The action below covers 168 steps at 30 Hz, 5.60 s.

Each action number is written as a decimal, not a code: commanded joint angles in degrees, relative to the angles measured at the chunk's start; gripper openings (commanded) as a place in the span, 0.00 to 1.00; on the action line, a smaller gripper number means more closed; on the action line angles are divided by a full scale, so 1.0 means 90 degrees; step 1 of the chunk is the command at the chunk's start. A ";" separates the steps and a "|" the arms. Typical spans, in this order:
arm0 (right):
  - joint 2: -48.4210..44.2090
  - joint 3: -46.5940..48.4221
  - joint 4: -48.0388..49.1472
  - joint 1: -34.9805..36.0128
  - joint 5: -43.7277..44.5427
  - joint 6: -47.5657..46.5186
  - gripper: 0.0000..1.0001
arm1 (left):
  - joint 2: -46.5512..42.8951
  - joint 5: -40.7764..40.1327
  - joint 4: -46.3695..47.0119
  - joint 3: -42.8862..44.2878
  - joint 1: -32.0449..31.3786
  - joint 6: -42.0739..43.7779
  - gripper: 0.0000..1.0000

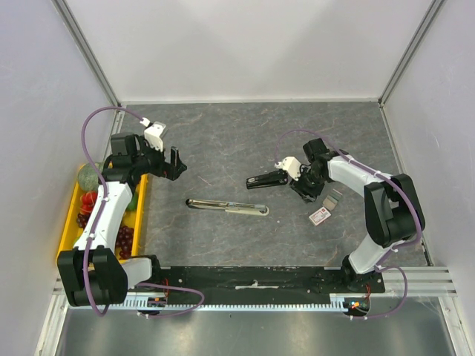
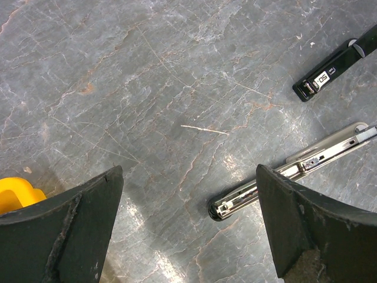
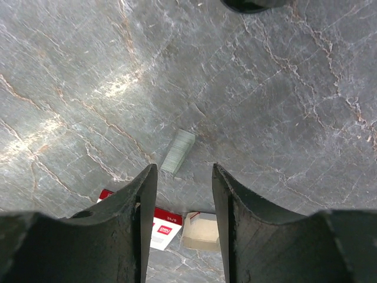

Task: Load the staples into the stapler
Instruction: Pick up the staple from the center of the board.

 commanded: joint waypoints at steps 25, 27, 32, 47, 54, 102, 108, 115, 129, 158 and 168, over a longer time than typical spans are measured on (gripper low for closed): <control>0.0043 0.0528 -0.0589 0.0102 -0.0691 0.0141 0.11 | -0.0122 0.1732 0.0127 0.0195 -0.0650 0.0765 1.00; -0.0035 0.0733 -0.0785 0.0101 -0.0877 0.0141 0.12 | -0.0113 0.1372 0.0166 0.0215 -0.1439 0.1273 1.00; 0.0091 0.1972 -0.1761 0.0092 -0.2133 0.0121 0.14 | 0.0140 0.0172 0.1054 0.0195 -0.2888 0.2758 1.00; 0.1859 0.4630 -0.4888 0.0492 -0.4813 -0.1061 0.17 | 0.0990 -0.2241 0.1426 0.1064 -0.5105 0.4664 0.98; 0.1791 0.4699 -0.4888 0.0844 -0.4852 -0.0983 0.19 | 0.1293 -0.2575 0.1065 0.1211 -0.5838 0.5240 0.98; 0.1703 0.4640 -0.4888 0.0785 -0.4852 -0.1011 0.20 | 0.2094 -0.3220 0.1709 0.0440 -0.6767 0.5573 0.18; 0.1684 0.4699 -0.4888 0.0785 -0.4813 -0.0992 0.29 | 0.2065 -0.3229 0.1700 0.0372 -0.6786 0.5553 0.08; 0.1498 0.4816 -0.4888 0.0600 -0.4521 -0.1021 0.40 | 0.1977 -0.3220 0.1456 0.0381 -0.6786 0.5135 0.07; -0.1312 0.2476 -0.2482 -0.1460 -0.2140 -0.1498 0.42 | 0.1966 -0.1386 -0.0067 0.1307 -0.5958 0.2148 0.09; -0.3883 -0.1590 0.2075 0.2777 0.0558 -0.3082 0.58 | 0.4819 0.2815 -0.2158 0.4297 -0.4814 -0.0609 0.14; -0.3873 -0.1736 0.2378 0.2973 0.0480 -0.2876 0.47 | 0.4819 0.3001 -0.2089 0.4248 -0.4716 -0.0697 0.14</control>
